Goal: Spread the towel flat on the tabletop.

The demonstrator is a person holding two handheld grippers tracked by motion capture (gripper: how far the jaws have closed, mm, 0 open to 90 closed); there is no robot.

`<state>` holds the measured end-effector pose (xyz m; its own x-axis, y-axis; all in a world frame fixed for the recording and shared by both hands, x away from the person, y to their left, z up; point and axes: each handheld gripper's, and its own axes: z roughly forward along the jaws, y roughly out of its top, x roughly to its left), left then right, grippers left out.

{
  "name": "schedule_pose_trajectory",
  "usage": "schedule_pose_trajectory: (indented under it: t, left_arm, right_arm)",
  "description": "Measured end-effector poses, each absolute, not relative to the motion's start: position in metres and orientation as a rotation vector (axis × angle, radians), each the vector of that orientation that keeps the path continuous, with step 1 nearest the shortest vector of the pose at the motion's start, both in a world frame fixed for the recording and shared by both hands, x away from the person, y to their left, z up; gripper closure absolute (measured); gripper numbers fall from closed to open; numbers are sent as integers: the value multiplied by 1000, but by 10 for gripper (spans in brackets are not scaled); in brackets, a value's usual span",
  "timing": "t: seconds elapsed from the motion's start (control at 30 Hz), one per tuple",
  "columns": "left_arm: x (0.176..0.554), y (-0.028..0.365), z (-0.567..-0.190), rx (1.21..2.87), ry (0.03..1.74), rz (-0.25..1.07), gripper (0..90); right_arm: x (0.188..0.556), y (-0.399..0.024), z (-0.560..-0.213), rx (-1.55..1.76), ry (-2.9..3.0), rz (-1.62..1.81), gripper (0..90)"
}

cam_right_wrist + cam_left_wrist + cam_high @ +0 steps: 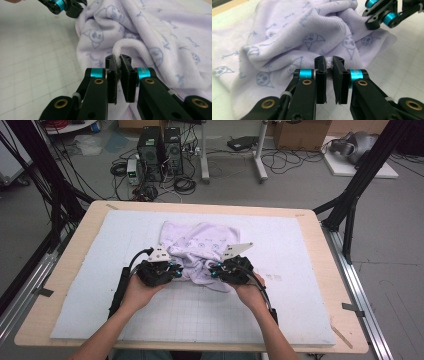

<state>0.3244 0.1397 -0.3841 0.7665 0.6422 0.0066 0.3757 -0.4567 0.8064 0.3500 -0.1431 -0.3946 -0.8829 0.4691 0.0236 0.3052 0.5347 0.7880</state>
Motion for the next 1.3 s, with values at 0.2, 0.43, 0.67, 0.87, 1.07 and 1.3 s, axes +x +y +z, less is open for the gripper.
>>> schedule_pose_trajectory:
  t: [0.2,0.43,0.67,0.87,1.07,1.3]
  left_arm:
    - [320,163,-372,2046,785,415,819]
    - [320,187,-354,1995,821,459,820]
    - [332,208,-362,2003,910,487,822]
    - [344,215,-392,2119,982,480,822]
    - [352,219,-401,2107,1013,442,798]
    - [342,228,-382,2020,977,445,638]
  right_arm:
    - [344,-163,-381,700,2521,1327,852]
    - [344,-186,-363,743,2475,1328,854]
    - [355,-199,-366,824,2473,1258,854]
    - [375,-208,-399,946,2533,1102,854]
    - [382,-205,-419,994,2570,1083,842]
    - [373,-208,-401,945,2505,1264,697]
